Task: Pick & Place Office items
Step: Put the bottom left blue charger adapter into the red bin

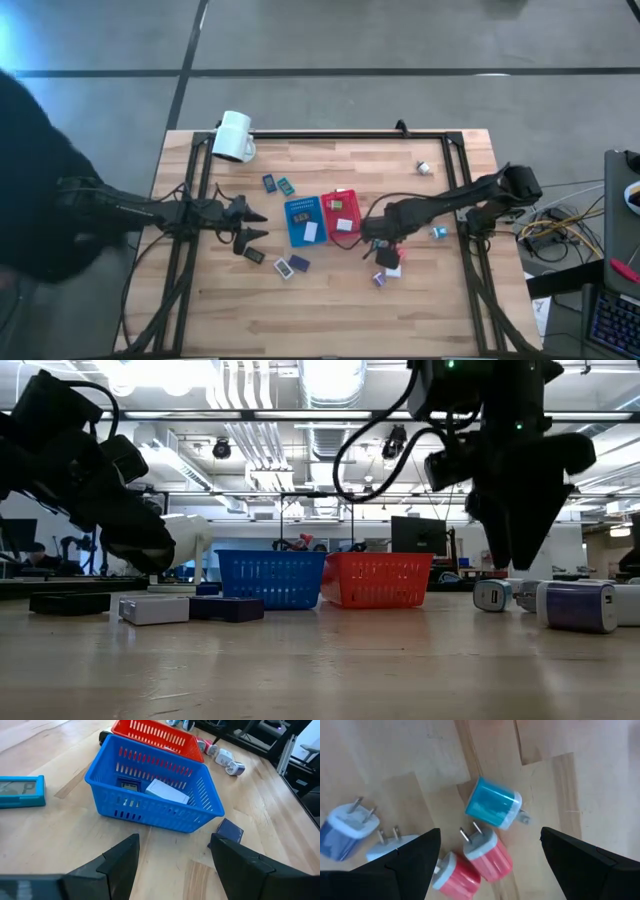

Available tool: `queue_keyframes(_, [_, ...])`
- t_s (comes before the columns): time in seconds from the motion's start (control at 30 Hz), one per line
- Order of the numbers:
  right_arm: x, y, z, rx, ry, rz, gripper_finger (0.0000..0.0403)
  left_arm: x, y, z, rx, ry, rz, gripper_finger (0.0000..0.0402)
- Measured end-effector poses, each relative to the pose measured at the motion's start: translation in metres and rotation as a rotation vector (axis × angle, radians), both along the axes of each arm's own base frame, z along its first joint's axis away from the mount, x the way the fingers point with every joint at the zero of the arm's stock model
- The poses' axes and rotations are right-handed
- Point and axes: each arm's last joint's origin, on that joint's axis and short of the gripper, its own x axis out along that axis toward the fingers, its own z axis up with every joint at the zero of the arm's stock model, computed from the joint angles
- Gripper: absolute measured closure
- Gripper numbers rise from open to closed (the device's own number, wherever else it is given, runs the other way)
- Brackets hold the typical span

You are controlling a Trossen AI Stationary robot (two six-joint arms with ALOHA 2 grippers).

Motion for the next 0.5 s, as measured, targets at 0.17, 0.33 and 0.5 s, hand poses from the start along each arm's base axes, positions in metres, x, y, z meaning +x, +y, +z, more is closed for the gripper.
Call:
queue_keyframes(0.17, [0.003,0.0003,-0.0087,-0.009,0.014,0.003,0.0067,0.0,0.0,0.0001,-0.002,-0.001,0.001,0.0152])
queue_keyframes(0.33, [0.0069,-0.0006,-0.0103,-0.004,-0.03,0.002,0.0067,-0.0002,0.0,-0.0004,-0.002,0.004,0.001,0.0152])
queue_keyframes(0.5, [0.009,-0.0045,-0.0103,-0.002,-0.046,-0.009,0.0067,-0.0003,0.0,-0.0006,-0.002,0.006,-0.001,0.0152])
